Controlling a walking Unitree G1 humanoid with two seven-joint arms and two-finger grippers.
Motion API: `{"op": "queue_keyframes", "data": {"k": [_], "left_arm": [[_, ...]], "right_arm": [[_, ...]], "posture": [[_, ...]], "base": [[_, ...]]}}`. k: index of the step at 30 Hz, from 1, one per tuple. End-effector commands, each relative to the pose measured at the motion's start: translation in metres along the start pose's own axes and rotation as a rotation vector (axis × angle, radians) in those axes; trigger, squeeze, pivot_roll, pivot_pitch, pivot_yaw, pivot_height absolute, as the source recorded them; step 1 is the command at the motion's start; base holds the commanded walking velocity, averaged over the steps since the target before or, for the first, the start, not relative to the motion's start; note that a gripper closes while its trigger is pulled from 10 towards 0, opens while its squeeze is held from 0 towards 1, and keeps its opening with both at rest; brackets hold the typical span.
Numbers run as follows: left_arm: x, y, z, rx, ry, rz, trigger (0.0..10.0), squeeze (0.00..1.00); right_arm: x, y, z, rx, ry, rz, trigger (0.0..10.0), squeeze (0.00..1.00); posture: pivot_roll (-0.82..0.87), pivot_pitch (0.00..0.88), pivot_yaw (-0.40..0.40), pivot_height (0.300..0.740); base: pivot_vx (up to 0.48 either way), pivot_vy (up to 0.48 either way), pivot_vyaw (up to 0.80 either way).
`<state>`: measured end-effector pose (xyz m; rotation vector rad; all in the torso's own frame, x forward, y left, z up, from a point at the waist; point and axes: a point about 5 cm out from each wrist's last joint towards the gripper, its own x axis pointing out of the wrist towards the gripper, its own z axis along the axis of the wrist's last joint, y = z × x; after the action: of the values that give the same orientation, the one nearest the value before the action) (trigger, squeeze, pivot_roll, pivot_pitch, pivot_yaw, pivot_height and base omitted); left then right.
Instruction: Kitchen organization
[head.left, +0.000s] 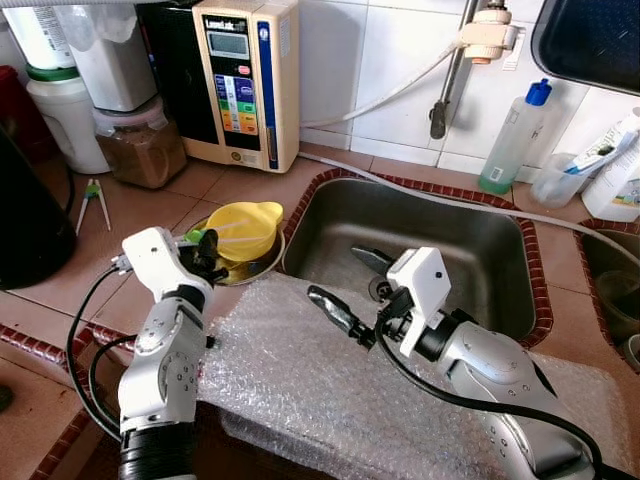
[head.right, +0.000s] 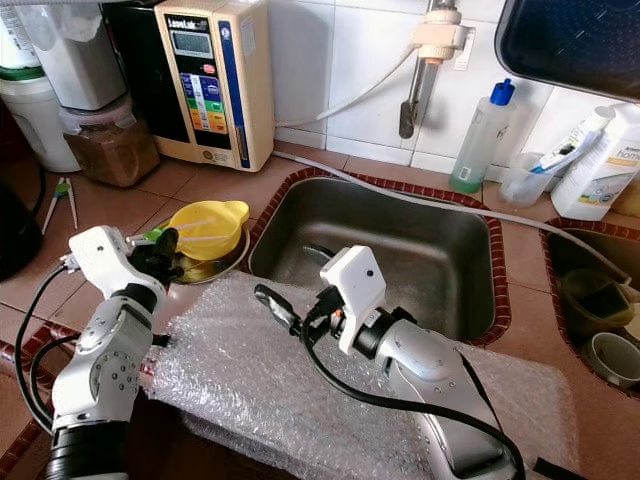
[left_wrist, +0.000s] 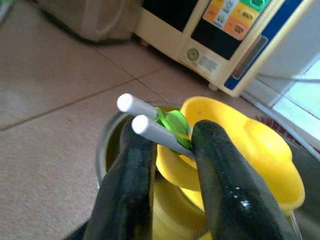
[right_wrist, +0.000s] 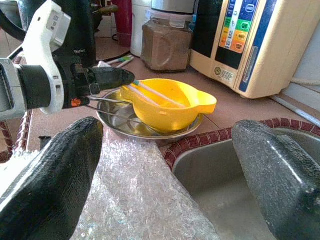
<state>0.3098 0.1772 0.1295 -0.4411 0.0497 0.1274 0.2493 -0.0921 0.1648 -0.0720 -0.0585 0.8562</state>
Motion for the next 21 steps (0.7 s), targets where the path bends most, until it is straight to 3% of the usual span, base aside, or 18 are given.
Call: {"op": "queue_keyframes", "data": {"k": [1,13,21], "left_arm": [[0.0022,-0.0027,0.0052,0.001,-0.023,0.005,0.0,0.00],[0.0044,0.0023,0.0086,0.013,-0.053,0.042,0.0,0.00],[0.0035,-0.0037,0.0140,0.022,-0.095,0.004,0.0,0.00]], "right_arm": [[-0.0006,-0.0009,-0.0003,-0.004,0.003,0.002,10.0,0.00],[0.0000,-0.0008,-0.0008,-0.002,0.003,0.004,10.0,0.00],[0.0000,-0.0006,-0.0013,-0.004,0.004,0.002,10.0,0.00]], "posture": [[-0.07,0.000,-0.007,0.740],[-0.07,0.000,-0.011,0.740],[-0.07,0.000,-0.011,0.740]], "base": [[0.000,0.000,0.00],[0.000,0.000,0.00],[0.000,0.000,0.00]]}}
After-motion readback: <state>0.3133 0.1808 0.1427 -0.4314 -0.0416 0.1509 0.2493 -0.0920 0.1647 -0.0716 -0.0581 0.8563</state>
